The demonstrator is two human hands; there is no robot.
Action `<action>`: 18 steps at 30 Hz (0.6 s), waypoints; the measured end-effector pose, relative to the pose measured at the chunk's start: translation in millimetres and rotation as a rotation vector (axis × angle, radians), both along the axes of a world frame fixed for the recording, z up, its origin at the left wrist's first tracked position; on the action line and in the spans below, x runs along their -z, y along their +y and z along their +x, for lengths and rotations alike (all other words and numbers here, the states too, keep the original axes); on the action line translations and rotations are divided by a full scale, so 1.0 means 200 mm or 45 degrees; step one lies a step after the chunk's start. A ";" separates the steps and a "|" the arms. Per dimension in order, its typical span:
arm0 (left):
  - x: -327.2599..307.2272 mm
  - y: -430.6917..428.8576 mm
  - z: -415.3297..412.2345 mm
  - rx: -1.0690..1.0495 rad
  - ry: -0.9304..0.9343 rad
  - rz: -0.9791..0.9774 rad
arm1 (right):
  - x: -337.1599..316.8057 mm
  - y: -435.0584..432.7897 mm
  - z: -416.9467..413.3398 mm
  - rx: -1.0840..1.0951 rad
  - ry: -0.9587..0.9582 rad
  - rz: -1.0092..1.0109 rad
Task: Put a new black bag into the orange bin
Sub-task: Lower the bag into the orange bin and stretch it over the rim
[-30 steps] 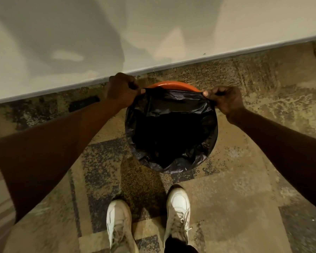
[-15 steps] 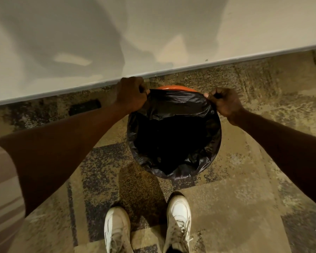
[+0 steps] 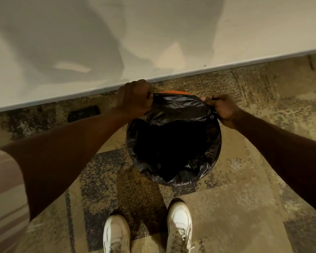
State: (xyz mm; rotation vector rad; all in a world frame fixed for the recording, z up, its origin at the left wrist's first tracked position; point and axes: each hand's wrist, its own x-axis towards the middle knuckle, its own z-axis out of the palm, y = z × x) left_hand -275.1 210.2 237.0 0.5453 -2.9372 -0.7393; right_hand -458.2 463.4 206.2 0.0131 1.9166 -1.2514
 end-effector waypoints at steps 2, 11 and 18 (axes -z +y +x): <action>0.00 0.01 0.00 0.059 -0.002 -0.031 | -0.01 0.00 0.01 0.000 -0.049 -0.002; -0.02 0.03 -0.03 -0.161 -0.094 0.236 | 0.02 0.03 0.00 -0.036 -0.105 -0.025; 0.00 -0.05 -0.13 -0.167 -0.435 0.412 | 0.05 -0.01 -0.07 -0.071 -0.216 0.118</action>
